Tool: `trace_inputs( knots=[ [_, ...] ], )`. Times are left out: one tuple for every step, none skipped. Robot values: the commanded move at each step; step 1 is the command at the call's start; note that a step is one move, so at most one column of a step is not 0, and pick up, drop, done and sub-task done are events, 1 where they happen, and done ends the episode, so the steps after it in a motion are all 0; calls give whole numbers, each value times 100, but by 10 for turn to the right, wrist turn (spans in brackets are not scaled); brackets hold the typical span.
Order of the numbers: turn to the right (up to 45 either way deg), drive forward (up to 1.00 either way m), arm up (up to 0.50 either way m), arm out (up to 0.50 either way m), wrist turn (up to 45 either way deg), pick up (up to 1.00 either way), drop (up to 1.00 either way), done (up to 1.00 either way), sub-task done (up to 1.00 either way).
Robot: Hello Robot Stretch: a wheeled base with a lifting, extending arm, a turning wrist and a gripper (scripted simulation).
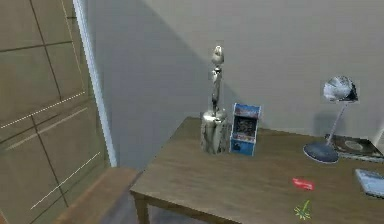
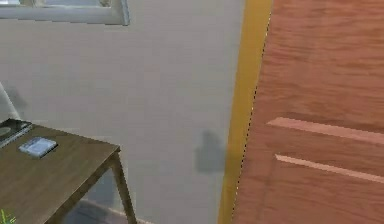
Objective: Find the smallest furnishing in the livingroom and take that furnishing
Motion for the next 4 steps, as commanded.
trace_inputs(
  knots=[
    [450, 0, 0, 0, 0, 0, 0, 0, 0],
    [180, 0, 0, 0, 0, 0, 0, 0, 0],
    [0, 45, 0, 0, 0, 0, 0, 0, 0],
    [-450, 0, 0, 0, 0, 0, 0, 0, 0]
  ],
)
